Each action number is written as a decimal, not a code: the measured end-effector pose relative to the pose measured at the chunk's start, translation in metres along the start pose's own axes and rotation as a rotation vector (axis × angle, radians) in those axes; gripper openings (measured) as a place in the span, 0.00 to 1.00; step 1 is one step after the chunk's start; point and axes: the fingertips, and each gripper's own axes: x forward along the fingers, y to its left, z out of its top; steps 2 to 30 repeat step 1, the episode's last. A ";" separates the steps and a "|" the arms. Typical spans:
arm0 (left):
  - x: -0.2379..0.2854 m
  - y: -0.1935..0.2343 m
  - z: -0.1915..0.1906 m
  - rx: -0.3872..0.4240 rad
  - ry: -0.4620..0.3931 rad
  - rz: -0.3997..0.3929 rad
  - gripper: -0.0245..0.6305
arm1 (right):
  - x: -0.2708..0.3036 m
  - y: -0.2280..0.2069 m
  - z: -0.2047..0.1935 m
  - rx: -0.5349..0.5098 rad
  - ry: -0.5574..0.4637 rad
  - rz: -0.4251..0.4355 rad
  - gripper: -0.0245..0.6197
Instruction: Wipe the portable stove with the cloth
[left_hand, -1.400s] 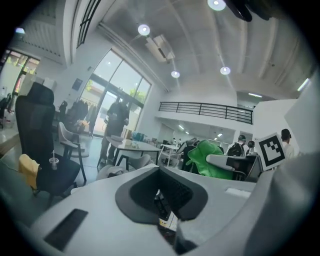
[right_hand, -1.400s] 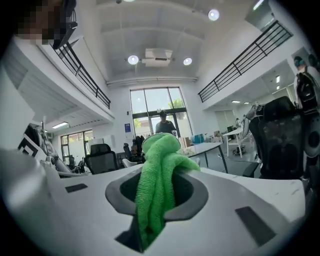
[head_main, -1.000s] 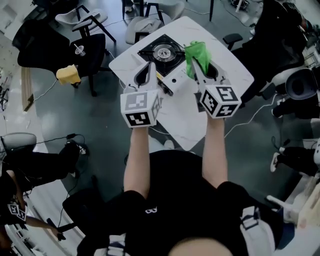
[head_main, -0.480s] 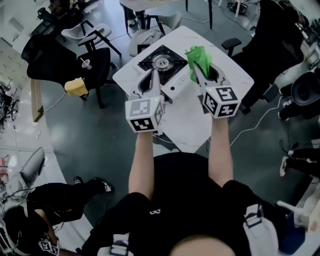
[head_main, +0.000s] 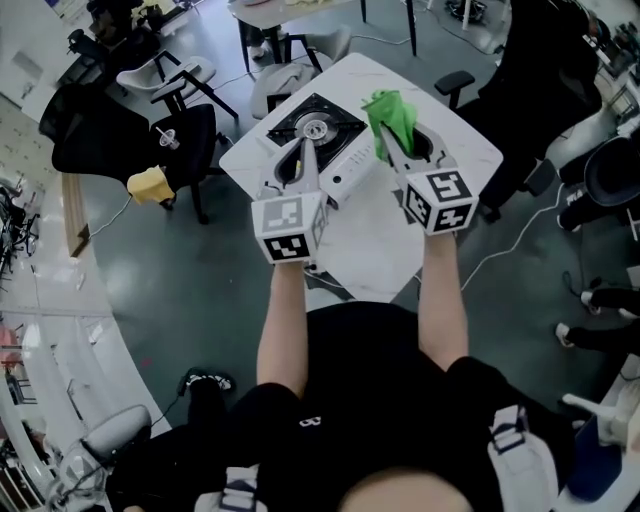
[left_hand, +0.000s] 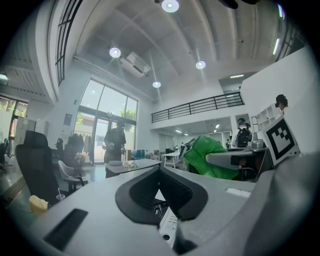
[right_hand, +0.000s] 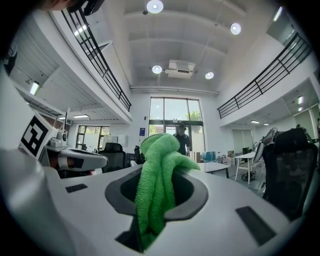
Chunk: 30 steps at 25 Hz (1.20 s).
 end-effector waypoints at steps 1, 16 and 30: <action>0.002 -0.001 0.000 0.005 0.000 0.005 0.03 | 0.000 -0.002 0.000 -0.004 -0.001 0.003 0.14; 0.002 -0.001 0.000 0.005 0.000 0.005 0.03 | 0.000 -0.002 0.000 -0.004 -0.001 0.003 0.14; 0.002 -0.001 0.000 0.005 0.000 0.005 0.03 | 0.000 -0.002 0.000 -0.004 -0.001 0.003 0.14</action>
